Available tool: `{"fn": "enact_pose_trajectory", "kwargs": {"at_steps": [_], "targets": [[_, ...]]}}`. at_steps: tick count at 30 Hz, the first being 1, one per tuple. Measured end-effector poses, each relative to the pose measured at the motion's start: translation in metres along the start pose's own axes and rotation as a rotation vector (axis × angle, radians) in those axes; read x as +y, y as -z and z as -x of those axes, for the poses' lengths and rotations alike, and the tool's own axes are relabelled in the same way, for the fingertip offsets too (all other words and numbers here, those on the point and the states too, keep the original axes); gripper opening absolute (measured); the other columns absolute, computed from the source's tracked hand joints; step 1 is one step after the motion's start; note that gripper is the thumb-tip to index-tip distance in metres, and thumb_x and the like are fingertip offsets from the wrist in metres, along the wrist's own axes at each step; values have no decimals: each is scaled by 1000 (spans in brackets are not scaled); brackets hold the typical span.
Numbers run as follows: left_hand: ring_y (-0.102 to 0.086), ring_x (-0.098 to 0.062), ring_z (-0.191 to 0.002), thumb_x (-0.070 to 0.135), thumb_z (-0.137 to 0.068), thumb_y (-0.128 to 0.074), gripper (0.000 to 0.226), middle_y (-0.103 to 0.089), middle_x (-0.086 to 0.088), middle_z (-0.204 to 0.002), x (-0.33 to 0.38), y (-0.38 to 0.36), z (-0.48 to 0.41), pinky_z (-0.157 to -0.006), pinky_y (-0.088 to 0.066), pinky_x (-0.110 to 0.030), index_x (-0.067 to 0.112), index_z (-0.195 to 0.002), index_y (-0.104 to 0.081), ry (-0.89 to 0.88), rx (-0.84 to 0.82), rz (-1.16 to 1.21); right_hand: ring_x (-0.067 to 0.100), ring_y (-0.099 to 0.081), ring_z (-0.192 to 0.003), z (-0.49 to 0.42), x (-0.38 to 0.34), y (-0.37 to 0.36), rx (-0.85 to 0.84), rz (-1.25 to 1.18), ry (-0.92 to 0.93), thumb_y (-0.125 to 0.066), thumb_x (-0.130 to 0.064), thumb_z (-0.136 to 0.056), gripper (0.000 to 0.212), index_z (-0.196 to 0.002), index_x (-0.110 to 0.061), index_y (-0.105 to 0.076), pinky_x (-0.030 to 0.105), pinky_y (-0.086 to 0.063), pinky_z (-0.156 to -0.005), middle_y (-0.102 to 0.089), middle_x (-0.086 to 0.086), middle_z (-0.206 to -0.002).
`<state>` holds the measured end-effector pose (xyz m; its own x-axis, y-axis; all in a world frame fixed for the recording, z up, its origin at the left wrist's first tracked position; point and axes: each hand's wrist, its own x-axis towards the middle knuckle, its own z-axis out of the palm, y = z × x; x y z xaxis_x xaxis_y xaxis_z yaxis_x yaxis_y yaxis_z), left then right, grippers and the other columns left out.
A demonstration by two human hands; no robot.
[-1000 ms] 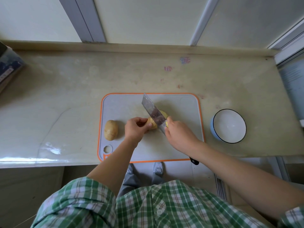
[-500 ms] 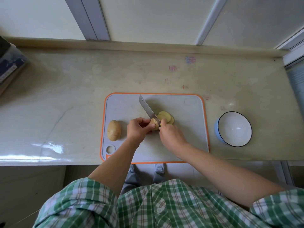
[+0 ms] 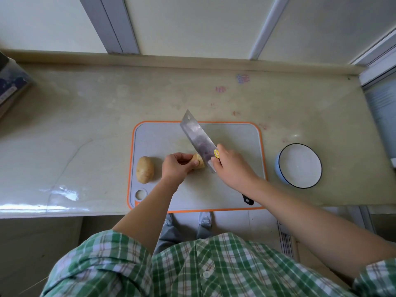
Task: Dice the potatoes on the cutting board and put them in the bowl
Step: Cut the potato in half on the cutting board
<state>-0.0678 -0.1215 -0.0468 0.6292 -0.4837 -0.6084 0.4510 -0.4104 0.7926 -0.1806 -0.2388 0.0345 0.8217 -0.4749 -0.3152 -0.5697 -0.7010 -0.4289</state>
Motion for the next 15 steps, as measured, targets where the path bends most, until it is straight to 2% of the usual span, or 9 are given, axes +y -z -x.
{"fn": "enact_pose_trajectory", "kwargs": {"at_steps": [3, 7, 15], "targets": [[-68, -26, -81, 3, -78, -78, 17, -71, -15, -88, 1, -1, 0, -80, -58, -34, 1, -92, -69, -5, 7, -16, 42, -56, -87, 5, -6, 3, -18, 27, 1, -42, -17, -99, 10, -99, -8, -43, 34, -23, -61, -61, 25, -94], [-69, -31, -87, 3, -77, -78, 23, -71, -19, -93, 0, -1, -1, -83, -58, -39, -3, -97, -69, -1, 17, -25, 41, -58, -88, 10, -7, 0, -12, 49, 1, -42, -18, -99, 20, -112, -3, -45, 34, -24, -60, -63, 22, -94], [-70, -31, -89, 7, -75, -80, 25, -72, -16, -91, 0, -1, -2, -82, -59, -39, -1, -97, -71, 3, 28, -51, 41, -60, -88, 13, -5, -4, -31, 77, -32, -41, -18, -99, 17, -107, -4, -44, 34, -28, -60, -64, 22, -96]]}}
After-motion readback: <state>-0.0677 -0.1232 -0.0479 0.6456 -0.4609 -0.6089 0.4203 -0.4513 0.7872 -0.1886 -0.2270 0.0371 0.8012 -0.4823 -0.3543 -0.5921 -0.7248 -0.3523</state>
